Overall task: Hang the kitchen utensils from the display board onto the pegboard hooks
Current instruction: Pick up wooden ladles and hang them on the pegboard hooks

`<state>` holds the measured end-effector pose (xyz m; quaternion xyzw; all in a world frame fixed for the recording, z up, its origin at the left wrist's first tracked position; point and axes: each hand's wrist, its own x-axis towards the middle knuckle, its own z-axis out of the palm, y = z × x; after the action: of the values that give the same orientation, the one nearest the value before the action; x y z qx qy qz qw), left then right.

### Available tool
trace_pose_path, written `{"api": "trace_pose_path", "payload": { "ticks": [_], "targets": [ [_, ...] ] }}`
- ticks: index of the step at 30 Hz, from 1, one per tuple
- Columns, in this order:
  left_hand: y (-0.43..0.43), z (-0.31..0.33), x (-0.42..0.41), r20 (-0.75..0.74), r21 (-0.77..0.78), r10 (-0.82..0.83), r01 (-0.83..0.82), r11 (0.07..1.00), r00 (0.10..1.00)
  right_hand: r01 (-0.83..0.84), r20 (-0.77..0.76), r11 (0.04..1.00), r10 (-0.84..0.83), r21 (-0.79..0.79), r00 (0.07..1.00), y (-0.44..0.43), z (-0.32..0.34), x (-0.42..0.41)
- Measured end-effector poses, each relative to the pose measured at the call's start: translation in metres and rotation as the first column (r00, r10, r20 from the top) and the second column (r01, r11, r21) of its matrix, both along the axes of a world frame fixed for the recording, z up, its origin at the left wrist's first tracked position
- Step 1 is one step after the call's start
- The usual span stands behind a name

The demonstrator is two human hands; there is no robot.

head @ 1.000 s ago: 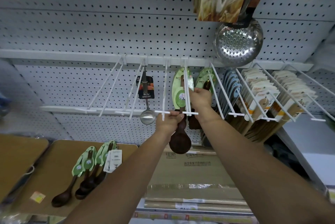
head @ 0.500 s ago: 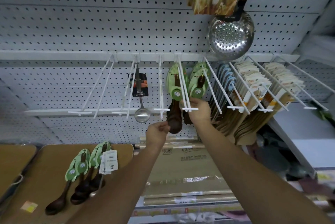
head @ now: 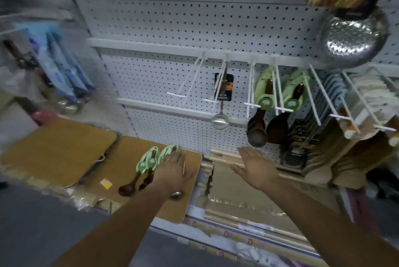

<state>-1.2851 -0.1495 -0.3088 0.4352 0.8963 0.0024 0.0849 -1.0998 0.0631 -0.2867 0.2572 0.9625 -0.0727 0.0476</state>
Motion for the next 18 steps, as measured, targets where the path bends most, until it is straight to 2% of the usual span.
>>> {"api": "trace_pose_path", "payload": {
  "ticks": [5,11,18],
  "targets": [
    [-0.1,0.026,-0.014,-0.04,-0.054,0.184,-0.186,0.981,0.982,-0.23,-0.04,0.973,0.23,-0.003,0.972,-0.067,0.006,-0.055],
    [-0.227,0.043,-0.036,-0.029,-0.099,0.382,-0.383,0.919,0.924,-0.443,-0.028,0.897,0.443,0.005,0.896,-0.174,0.01,-0.125],
    [-0.339,0.019,-0.092,0.019,-0.082,0.455,-0.453,0.888,0.89,-0.512,0.034,0.859,0.511,0.005,0.859,-0.283,0.007,-0.2]
  ]
}}
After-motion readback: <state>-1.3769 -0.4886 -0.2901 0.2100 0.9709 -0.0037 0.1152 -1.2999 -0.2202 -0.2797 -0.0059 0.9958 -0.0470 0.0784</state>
